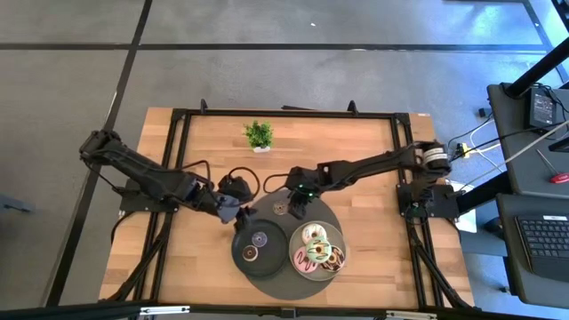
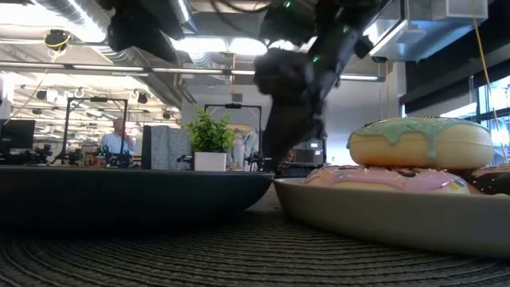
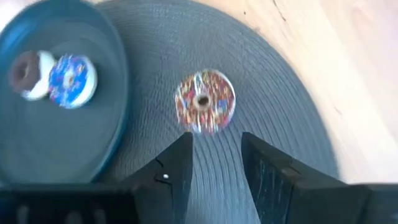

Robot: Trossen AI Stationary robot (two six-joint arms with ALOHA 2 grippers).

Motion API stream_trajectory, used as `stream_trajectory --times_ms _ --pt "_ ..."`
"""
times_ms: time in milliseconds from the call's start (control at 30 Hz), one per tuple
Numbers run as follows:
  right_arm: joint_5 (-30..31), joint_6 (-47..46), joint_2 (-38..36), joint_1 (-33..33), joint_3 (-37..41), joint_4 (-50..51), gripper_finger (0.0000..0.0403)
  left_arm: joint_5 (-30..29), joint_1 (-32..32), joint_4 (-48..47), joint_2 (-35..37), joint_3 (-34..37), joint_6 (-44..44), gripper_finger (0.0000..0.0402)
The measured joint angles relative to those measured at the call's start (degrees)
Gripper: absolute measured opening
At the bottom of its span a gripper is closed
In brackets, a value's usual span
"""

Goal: Pick & Place donuts
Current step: Put the small brown donut on the black plate

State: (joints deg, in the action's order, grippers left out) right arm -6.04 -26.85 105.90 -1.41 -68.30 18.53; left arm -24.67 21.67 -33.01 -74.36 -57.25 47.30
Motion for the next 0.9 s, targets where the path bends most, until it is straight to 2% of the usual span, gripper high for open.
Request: stream_trajectory --times_ms 133,300,500,600,733,900 --pt "-0.03 1.50 -5.89 -0.02 2.47 4.09 0.0137 -1.17 -2.14 1.09 -1.65 0.00 -1.37 0.0190" --pt "0.28 0.04 -14.44 -0.02 8.95 2.44 0.0137 -0.48 -4.41 8.56 -4.48 -0.02 -15.50 0.0190" --pt "4.32 -5.95 -21.59 -0.82 15.17 -0.75 0.0137 10.81 -10.36 18.89 -10.42 -0.02 -23.34 0.0193" --pt "6.96 -8.69 -22.98 -2.33 16.81 -2.92 0.0137 12.68 -12.41 20.09 -14.22 -0.02 -26.25 0.0191" --pt "7.55 -8.94 -23.07 -4.13 17.10 -2.82 0.0137 12.90 -13.98 18.95 -18.75 0.04 -27.99 0.0189" --pt "9.51 -9.08 -22.81 -5.52 17.10 -2.92 0.0137 13.13 -15.61 19.83 -23.67 0.04 -26.54 0.0193"
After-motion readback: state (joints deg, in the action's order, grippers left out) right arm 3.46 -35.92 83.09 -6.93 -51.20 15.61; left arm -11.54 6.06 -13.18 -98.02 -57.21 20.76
